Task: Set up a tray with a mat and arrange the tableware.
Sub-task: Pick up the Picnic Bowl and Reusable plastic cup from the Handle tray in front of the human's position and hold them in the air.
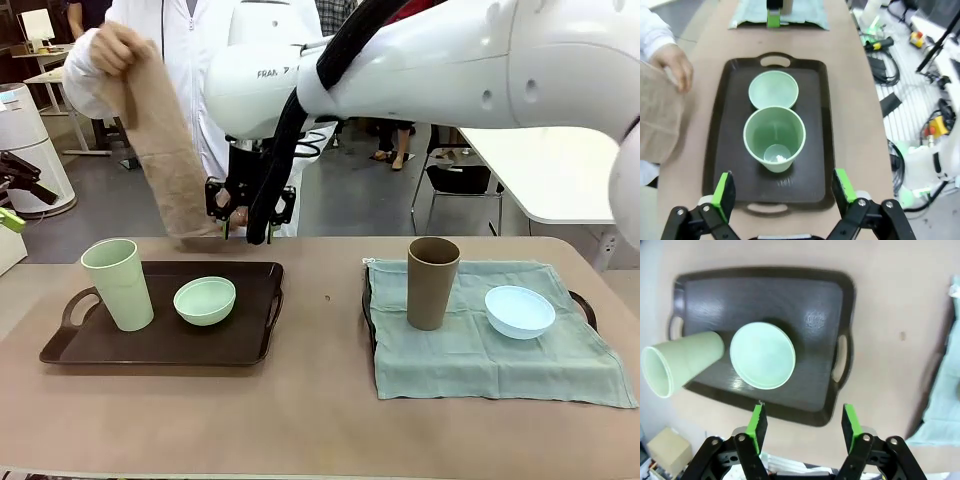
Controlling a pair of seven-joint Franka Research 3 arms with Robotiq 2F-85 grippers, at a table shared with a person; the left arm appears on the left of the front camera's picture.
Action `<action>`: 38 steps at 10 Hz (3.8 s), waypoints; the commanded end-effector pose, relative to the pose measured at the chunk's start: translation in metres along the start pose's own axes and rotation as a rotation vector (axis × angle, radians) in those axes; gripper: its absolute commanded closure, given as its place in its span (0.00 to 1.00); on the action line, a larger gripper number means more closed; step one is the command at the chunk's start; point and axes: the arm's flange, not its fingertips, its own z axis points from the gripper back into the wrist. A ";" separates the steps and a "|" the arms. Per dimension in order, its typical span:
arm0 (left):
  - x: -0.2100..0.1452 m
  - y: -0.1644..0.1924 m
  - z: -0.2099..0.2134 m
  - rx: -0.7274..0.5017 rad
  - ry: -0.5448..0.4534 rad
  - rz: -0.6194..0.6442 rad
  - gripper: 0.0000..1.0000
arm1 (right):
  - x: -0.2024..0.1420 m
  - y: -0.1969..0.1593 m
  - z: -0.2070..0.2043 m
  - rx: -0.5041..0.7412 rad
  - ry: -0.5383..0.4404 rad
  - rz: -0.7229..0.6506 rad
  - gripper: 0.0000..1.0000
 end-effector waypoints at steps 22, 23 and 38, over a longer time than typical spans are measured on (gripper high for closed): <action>-0.091 0.045 -0.132 -0.134 -0.065 0.043 0.00 | 0.008 0.033 -0.145 -0.117 -0.035 0.076 0.22; -0.087 0.044 -0.139 -0.145 -0.063 0.040 0.00 | 0.010 0.032 -0.147 -0.120 -0.032 0.069 0.22; -0.069 0.039 -0.173 -0.196 -0.085 0.018 1.00 | 0.021 0.027 -0.154 -0.099 -0.032 0.101 1.00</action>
